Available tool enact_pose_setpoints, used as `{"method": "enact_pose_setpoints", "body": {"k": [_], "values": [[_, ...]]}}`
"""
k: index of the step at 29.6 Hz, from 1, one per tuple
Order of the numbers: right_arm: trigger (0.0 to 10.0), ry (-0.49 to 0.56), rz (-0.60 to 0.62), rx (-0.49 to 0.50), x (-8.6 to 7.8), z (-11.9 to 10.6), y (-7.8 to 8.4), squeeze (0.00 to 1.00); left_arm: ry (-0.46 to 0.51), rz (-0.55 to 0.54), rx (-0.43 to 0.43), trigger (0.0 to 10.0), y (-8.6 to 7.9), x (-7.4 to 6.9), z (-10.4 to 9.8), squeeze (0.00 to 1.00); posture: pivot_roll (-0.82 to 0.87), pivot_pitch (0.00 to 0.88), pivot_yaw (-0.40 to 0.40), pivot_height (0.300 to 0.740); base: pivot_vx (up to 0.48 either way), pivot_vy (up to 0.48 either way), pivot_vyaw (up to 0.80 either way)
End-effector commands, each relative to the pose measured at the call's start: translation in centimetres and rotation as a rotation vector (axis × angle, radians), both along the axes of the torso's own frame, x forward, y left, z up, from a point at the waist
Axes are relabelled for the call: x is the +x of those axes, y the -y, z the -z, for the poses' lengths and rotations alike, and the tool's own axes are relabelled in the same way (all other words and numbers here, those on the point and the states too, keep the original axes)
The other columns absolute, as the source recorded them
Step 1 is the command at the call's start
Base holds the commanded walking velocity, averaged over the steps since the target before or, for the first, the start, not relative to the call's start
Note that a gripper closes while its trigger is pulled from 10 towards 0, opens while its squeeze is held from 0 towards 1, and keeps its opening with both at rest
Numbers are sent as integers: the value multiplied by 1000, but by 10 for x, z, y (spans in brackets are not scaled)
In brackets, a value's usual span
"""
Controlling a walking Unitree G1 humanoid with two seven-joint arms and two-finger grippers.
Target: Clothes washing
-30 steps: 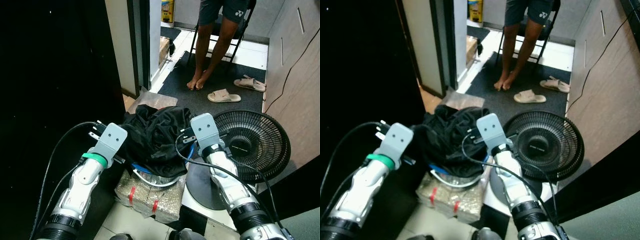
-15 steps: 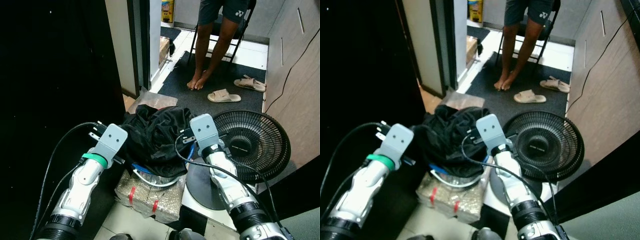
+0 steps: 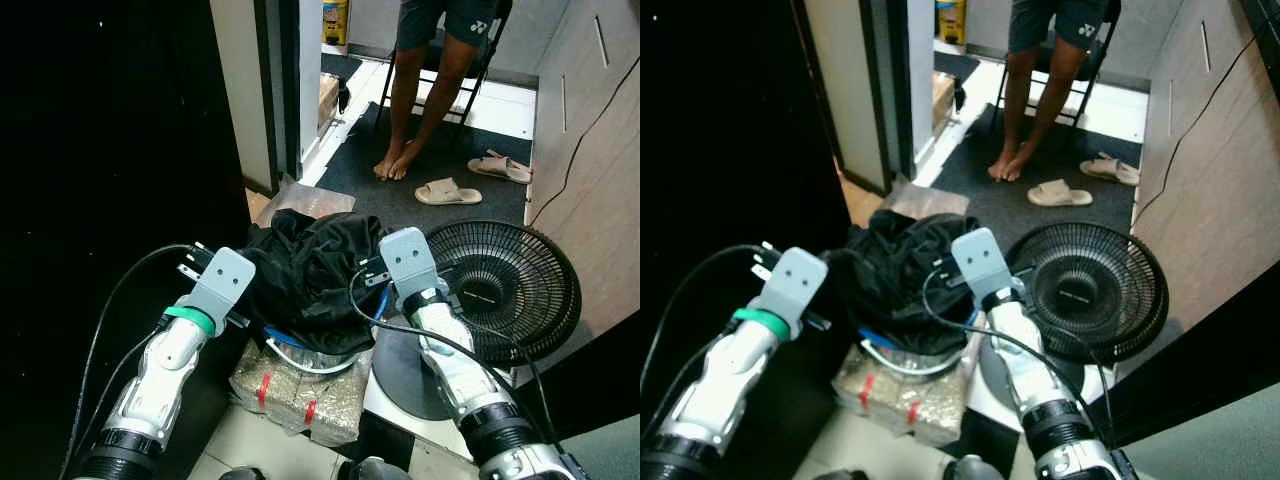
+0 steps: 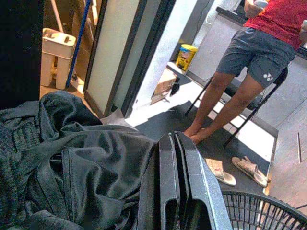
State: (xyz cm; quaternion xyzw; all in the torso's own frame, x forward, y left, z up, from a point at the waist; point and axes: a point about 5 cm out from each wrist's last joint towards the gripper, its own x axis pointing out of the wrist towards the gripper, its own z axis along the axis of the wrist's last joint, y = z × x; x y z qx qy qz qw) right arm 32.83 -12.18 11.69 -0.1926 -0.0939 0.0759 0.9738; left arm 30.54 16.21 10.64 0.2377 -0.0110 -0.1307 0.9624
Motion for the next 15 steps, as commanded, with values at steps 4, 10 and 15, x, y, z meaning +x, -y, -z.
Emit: {"method": "enact_pose_setpoints", "body": {"k": [4, 10, 15], "values": [[10000, -1, -93, -91, -6, 7, -9, 0, -5, 24, 24, 10000, 0, -4, 4, 0, -39, 0, 37, 740, 0, 0, 0], [10000, -133, -218, 507, -14, -12, -17, 0, -112, -35, -499, 10000, 6, 2, -19, 0, -43, 0, 37, 740, 0, 0, 0], [10000, -146, -221, 553, -13, -11, -16, 0, -133, 0, -533, 10000, 12, 1, -19, 0, -42, 0, 37, 740, 0, 0, 0]]}}
